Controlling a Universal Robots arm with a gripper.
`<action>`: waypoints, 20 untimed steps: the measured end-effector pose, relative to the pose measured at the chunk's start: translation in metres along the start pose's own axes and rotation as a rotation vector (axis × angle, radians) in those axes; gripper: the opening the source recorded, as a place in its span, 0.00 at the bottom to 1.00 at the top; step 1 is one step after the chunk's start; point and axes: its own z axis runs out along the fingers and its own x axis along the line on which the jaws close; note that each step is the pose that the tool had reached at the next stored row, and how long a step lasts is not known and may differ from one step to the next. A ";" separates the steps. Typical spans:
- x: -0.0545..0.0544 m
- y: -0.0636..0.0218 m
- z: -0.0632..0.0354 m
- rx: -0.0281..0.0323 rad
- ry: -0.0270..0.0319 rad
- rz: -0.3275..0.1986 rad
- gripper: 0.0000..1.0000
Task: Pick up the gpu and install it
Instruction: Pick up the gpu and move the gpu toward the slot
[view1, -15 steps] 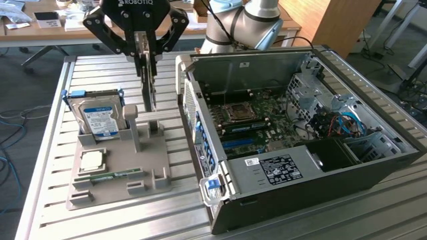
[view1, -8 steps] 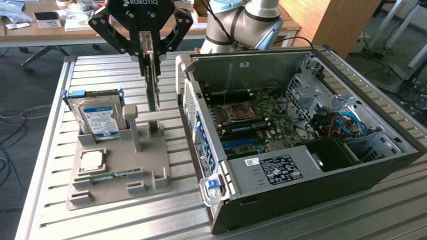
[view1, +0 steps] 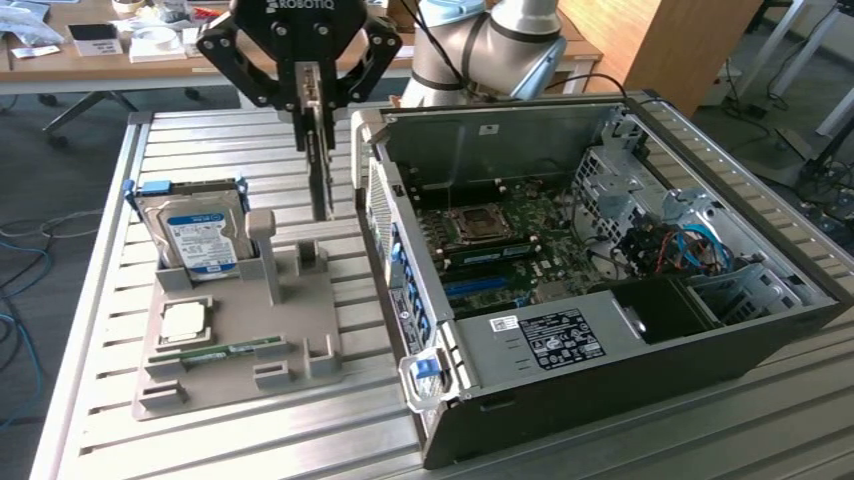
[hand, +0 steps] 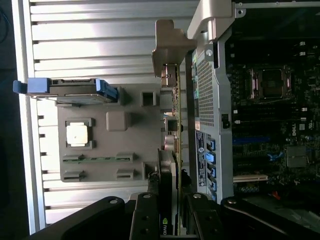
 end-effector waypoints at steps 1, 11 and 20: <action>-0.002 0.0001 0.0001 -0.0001 0.0000 0.000 0.27; -0.025 0.0019 0.0007 -0.0001 0.0000 0.000 0.27; -0.064 0.0048 0.0017 -0.0012 0.0001 0.000 0.27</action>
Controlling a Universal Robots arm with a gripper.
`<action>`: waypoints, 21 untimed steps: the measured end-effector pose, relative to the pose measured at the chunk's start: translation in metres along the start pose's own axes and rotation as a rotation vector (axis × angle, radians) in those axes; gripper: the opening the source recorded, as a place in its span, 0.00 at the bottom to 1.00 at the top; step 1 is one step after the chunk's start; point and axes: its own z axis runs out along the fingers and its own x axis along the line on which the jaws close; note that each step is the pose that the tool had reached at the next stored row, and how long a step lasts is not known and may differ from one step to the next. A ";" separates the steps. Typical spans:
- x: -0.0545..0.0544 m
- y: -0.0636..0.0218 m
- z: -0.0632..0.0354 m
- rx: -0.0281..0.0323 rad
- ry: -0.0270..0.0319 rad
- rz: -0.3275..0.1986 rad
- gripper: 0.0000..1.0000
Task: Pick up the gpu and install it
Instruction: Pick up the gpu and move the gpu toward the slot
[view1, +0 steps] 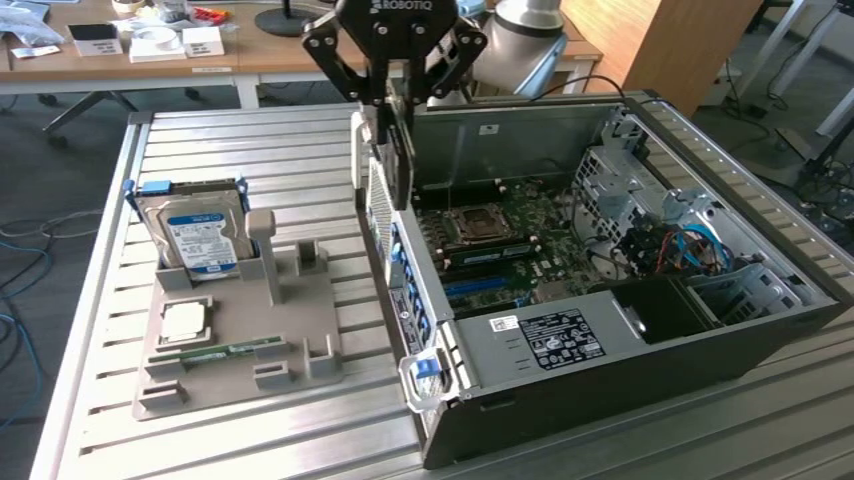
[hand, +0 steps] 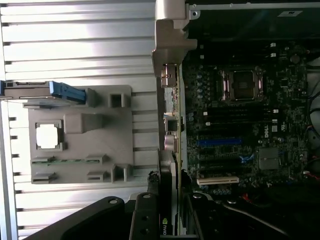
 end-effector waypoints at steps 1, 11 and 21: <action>-0.006 0.0004 0.0001 0.0000 0.0001 0.000 0.27; -0.031 0.0023 0.0008 -0.0004 0.0000 0.000 0.27; -0.053 0.0041 0.0015 -0.0008 0.0000 0.000 0.27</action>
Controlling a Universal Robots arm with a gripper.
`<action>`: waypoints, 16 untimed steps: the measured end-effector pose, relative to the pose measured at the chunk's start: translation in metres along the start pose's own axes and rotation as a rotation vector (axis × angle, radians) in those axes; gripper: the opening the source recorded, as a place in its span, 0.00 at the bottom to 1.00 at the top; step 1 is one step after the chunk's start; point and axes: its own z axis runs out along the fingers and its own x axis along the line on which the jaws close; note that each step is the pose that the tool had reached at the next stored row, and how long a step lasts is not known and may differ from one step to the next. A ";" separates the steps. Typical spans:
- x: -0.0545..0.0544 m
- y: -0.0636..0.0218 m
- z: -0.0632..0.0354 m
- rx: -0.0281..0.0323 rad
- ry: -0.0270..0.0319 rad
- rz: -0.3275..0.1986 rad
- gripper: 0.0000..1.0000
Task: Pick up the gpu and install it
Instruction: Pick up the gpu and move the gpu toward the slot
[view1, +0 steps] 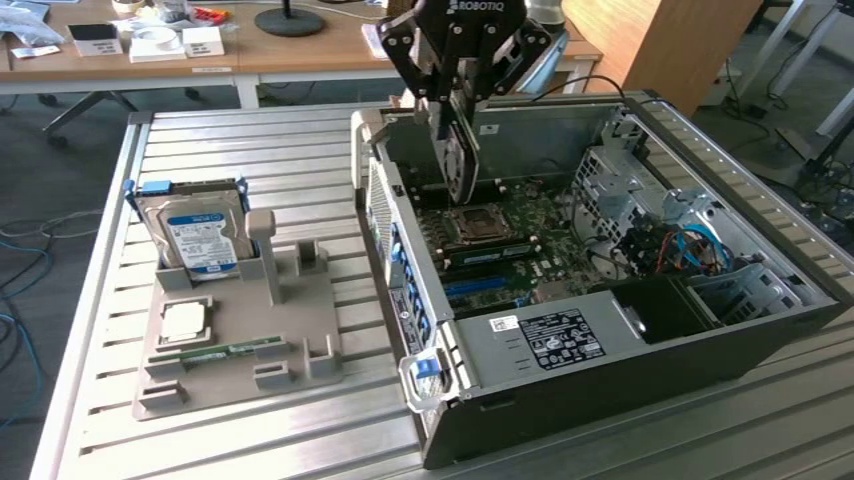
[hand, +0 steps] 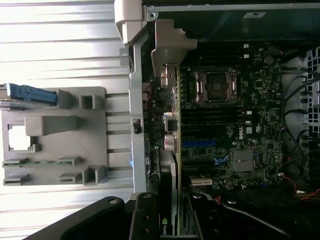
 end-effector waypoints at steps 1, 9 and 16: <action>-0.002 0.0002 0.0000 0.0000 0.0001 0.000 0.27; -0.018 0.0015 0.0005 -0.0003 0.0001 0.000 0.27; -0.030 0.0025 0.0008 -0.0004 0.0000 0.000 0.27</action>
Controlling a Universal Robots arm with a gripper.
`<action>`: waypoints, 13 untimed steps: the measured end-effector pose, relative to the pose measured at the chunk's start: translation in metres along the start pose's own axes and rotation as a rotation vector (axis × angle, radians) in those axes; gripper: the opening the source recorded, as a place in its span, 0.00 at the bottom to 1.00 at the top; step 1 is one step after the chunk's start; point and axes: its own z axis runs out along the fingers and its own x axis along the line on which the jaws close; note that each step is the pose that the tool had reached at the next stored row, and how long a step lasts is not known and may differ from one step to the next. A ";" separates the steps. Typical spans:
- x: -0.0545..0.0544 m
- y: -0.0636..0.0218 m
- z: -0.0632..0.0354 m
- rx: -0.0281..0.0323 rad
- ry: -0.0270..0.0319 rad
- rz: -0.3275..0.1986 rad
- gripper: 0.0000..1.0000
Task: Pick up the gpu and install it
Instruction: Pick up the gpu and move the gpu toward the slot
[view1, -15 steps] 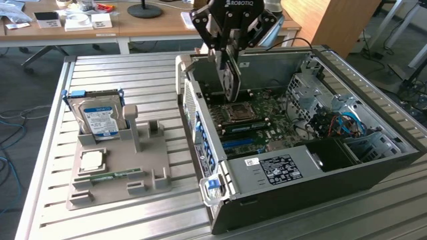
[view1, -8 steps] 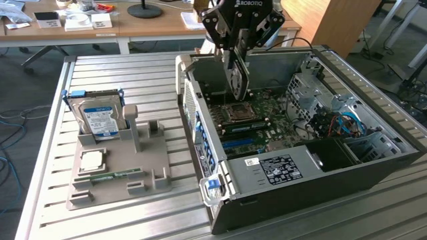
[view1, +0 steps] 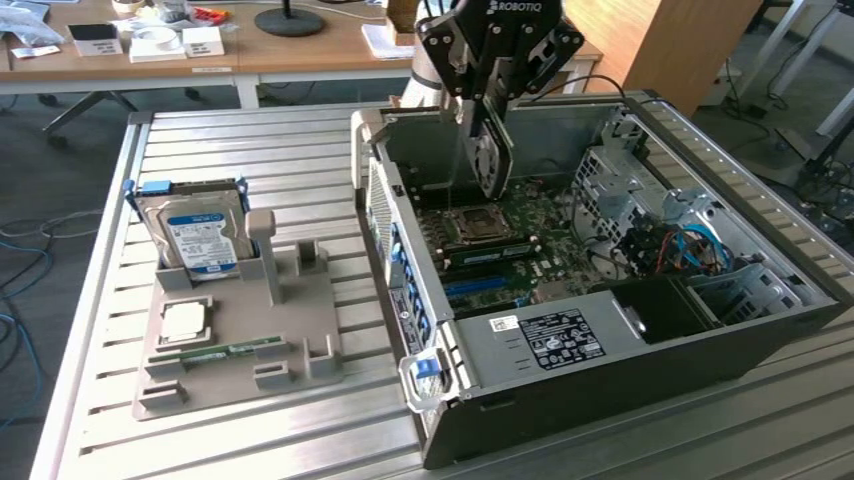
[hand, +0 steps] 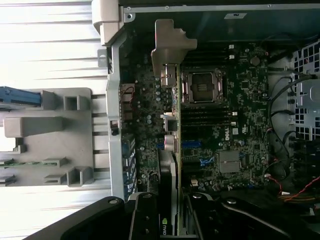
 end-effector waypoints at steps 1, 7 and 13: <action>-0.001 0.0002 0.0000 0.0000 0.0001 0.000 0.27; -0.009 0.0009 0.0002 0.0000 0.0000 0.000 0.27; -0.018 0.0018 0.0005 0.0000 0.0000 0.000 0.27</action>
